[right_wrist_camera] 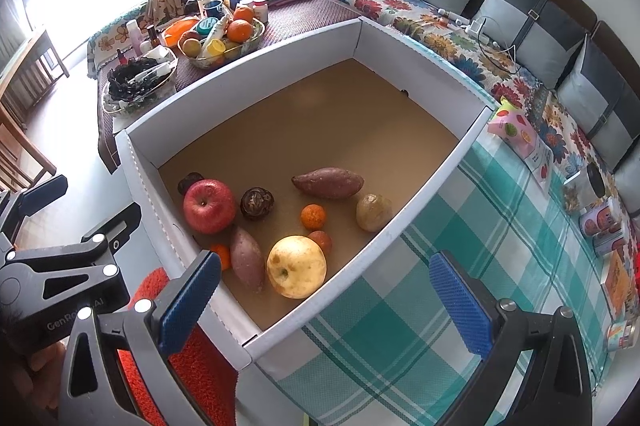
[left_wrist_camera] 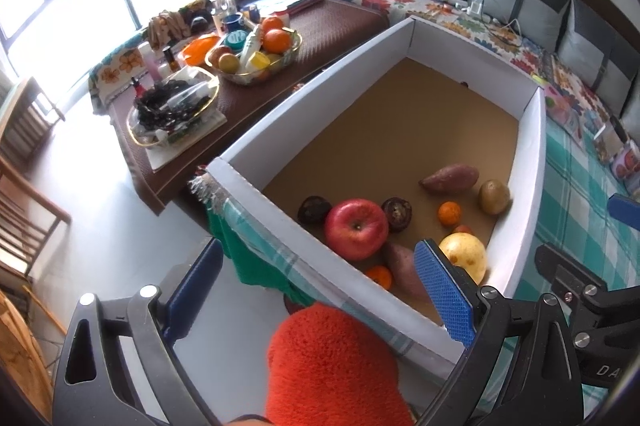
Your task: Organize fruits
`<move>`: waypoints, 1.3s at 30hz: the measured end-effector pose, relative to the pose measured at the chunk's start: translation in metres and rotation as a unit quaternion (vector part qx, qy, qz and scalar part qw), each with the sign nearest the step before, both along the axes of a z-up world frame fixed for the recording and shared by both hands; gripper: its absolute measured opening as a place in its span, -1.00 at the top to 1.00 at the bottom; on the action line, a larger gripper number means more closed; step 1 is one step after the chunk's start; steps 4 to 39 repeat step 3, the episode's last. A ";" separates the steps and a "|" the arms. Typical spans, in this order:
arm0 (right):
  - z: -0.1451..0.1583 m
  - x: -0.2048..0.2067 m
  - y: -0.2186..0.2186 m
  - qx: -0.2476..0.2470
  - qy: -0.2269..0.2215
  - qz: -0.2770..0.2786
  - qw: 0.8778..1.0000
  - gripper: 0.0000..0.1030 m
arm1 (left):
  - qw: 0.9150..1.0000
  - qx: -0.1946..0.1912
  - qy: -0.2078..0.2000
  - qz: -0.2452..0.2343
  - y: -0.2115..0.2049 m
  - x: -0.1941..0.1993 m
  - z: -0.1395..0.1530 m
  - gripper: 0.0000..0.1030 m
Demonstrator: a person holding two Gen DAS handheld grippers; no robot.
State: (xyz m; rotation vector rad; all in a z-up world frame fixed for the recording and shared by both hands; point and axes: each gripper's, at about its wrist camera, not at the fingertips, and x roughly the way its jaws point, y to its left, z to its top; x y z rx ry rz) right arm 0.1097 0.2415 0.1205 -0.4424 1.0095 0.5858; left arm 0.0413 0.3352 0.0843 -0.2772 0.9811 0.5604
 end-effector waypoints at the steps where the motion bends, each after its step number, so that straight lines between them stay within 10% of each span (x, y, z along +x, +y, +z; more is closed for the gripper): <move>1: 0.000 0.000 0.000 0.001 0.001 0.000 1.000 -1.00 | 1.000 -0.004 -0.003 -0.001 0.001 0.000 0.000 -0.90; 39: -0.001 -0.001 0.000 0.002 0.003 0.001 1.000 -1.00 | 1.000 -0.007 -0.002 -0.002 0.001 0.000 -0.001 -0.90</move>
